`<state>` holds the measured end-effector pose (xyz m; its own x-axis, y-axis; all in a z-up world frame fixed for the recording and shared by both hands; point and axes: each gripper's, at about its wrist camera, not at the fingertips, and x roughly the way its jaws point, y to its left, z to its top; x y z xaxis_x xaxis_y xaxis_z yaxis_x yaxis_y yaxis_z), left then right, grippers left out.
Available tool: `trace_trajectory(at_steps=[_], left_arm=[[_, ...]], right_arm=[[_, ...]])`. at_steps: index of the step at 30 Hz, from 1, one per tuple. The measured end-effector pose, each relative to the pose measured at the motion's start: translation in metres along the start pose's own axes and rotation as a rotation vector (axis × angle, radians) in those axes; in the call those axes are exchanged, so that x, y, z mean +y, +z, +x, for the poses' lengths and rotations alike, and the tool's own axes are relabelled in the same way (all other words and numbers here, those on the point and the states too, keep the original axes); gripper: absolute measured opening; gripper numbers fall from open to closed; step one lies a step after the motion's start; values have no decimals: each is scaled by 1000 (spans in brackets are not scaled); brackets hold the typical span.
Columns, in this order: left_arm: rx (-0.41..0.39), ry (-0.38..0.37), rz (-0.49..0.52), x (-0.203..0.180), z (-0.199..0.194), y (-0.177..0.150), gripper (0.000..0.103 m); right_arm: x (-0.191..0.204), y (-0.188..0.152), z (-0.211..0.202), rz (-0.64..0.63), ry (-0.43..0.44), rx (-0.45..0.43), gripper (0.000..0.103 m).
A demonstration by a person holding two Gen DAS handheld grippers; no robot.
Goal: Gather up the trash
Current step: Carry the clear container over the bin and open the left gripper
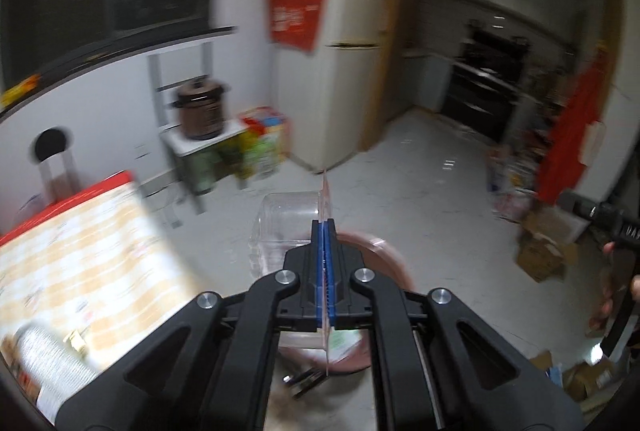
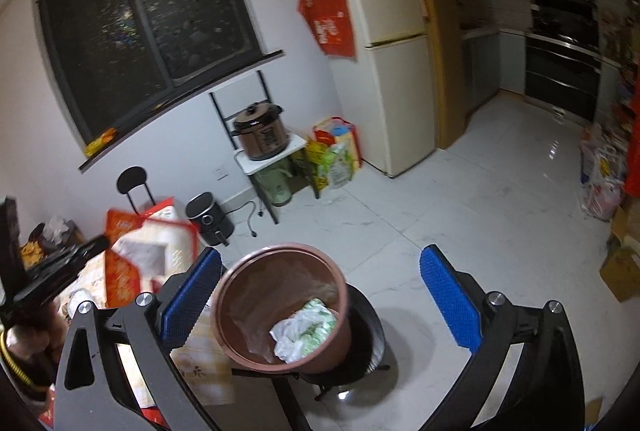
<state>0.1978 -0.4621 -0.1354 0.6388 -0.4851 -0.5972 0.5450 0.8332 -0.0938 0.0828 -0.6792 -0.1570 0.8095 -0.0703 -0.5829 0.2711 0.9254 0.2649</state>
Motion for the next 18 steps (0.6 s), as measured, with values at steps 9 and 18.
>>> trace_trajectory(at_steps=[9, 18], left_arm=[[-107, 34, -135, 33, -31, 6, 93], [-195, 245, -209, 110, -149, -32, 97]], right_arm=[[6, 1, -17, -17, -3, -27, 98], [65, 8, -5, -91, 120, -37, 98]])
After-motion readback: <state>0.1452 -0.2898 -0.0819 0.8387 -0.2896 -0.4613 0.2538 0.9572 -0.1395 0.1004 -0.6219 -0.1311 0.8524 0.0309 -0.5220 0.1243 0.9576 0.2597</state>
